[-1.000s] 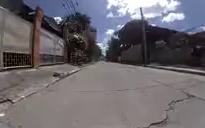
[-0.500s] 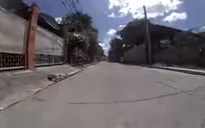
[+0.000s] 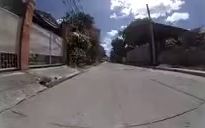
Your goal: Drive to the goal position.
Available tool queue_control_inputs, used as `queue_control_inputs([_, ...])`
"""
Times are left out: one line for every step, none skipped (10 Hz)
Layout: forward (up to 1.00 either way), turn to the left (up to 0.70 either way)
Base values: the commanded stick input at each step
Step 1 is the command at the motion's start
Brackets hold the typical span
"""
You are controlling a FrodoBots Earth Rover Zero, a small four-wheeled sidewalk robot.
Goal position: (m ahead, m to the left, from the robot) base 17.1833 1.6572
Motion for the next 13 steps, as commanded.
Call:
queue_control_inputs([1.0,0.0])
queue_control_inputs([1.0,0.0])
queue_control_inputs([1.0,0.0])
queue_control_inputs([1.0,0.0])
queue_control_inputs([1.0,0.0])
queue_control_inputs([1.0,0.0])
queue_control_inputs([1.0,0.0])
queue_control_inputs([1.0,0.0])
queue_control_inputs([1.0,0.0])
queue_control_inputs([1.0,0.0])
queue_control_inputs([1.0,0.0])
queue_control_inputs([1.0,0.0])
queue_control_inputs([1.0,0.0])
